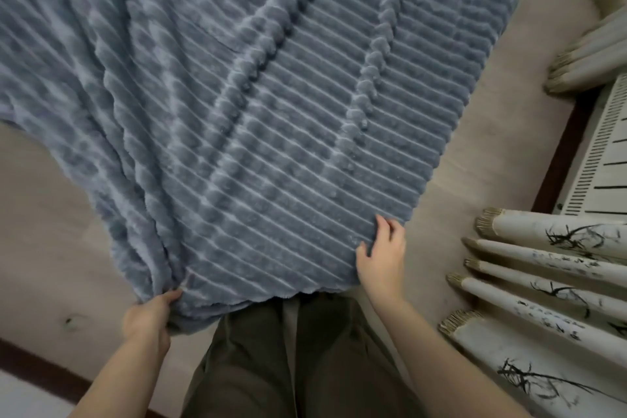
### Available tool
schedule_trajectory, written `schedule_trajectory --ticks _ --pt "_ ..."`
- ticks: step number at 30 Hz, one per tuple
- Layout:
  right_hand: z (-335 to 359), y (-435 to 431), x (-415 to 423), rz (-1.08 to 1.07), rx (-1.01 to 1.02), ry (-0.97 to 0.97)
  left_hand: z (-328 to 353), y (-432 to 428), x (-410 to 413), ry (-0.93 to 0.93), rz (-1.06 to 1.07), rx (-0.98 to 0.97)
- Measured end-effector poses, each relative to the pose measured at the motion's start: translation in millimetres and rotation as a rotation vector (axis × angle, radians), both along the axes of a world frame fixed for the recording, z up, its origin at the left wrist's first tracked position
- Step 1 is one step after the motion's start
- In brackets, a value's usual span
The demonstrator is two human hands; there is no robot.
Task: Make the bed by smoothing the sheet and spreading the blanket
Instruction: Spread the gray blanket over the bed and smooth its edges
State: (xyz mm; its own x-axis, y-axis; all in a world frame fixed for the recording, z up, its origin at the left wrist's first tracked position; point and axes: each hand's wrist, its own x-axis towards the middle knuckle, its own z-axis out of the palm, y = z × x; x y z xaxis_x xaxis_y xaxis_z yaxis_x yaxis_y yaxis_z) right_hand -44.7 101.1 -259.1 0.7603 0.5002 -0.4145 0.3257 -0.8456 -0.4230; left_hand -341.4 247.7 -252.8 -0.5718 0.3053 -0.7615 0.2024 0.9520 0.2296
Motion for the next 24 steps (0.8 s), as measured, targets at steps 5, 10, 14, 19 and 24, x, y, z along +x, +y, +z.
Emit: schedule_trajectory --ticks 5,10,14,19,24 --pt "-10.1 60.5 11.8 0.479 -0.163 0.198 -1.6 1.4 -0.7 -0.033 -0.02 0.076" --pt "-9.0 110.7 5.9 0.867 -0.209 0.738 3.9 -4.1 0.4 -0.028 -0.137 0.107" --pt "-4.8 138.4 11.9 0.678 0.028 0.461 11.1 -5.3 8.4 -0.081 -0.21 0.141" --pt "-14.9 167.0 15.7 0.57 -0.38 0.257 3.0 10.3 26.4 -0.133 -0.249 0.196" --pt "-24.8 200.4 -28.0 0.835 -0.392 0.356 -15.3 42.4 38.0 -0.205 -0.235 0.239"
